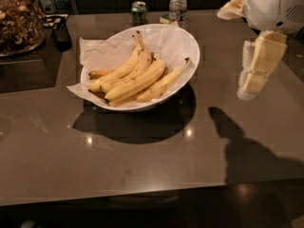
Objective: Pick banana from white bowl
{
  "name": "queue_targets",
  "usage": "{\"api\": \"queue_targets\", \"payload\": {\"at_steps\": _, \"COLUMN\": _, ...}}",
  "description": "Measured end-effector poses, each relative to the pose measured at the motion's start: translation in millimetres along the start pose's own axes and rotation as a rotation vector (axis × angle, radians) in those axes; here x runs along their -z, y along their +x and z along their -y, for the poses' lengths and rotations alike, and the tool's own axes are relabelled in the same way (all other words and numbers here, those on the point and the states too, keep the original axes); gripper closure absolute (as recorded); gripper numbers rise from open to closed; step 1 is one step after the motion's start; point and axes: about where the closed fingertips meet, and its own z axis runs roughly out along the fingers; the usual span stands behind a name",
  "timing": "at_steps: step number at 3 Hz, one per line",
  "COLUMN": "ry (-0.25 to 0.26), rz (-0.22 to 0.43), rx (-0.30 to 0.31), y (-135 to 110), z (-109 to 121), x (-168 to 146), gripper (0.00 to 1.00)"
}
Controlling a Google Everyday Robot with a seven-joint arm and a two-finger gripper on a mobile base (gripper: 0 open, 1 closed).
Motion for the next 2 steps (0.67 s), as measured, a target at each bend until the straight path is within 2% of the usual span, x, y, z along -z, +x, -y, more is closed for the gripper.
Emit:
{"api": "queue_targets", "payload": {"at_steps": 1, "ry": -0.026, "rz": 0.099, "rx": 0.138, "y": -44.9, "z": 11.5, "x": -4.0, "gripper": 0.0}}
{"api": "queue_targets", "payload": {"at_steps": 2, "ry": -0.009, "rz": 0.102, "rx": 0.137, "y": -46.4, "z": 14.5, "x": -3.0, "gripper": 0.0}}
